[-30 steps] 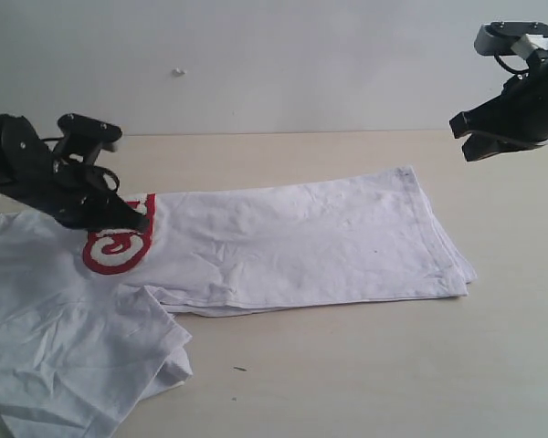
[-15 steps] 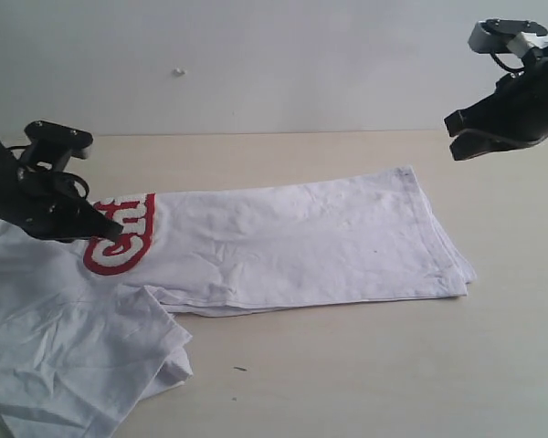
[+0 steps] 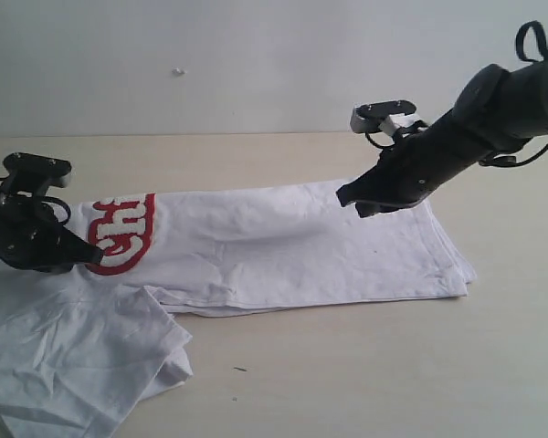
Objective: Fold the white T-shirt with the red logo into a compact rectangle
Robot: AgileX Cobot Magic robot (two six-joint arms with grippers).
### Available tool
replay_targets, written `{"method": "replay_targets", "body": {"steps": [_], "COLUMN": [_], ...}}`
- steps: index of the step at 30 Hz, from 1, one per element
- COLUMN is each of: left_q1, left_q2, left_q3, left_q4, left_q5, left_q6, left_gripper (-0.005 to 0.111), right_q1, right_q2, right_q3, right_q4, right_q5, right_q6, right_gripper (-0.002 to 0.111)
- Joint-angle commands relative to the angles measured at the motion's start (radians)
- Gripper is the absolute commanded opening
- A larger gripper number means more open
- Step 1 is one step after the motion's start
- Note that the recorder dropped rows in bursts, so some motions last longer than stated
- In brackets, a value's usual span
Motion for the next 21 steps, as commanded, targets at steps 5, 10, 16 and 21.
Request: {"method": "replay_targets", "body": {"steps": [5,10,16,21], "left_q1": [0.034,0.082,0.067,0.140], "left_q2": [0.101,0.090,0.200,0.274], "left_q3": [-0.156,-0.169,-0.330,-0.344], "left_q4": [-0.002,-0.019,-0.032,-0.005], "left_q5": [-0.058,-0.141,0.032,0.070], "left_q6": [-0.005,0.002,-0.001,-0.007], "left_gripper": [0.000,0.000,0.000,0.000], "right_q1": [-0.002,0.012,0.070,0.029], "right_q2": [0.191,0.244,0.283,0.343], "right_q3": [-0.233,-0.297,-0.390,-0.420], "right_q4": [-0.351,-0.453,-0.413,-0.713], "right_q5": [-0.034,-0.021,-0.003,0.068], "right_q6": [0.338,0.372,0.407,0.641], "right_gripper": [0.000,0.000,0.000,0.000]}}
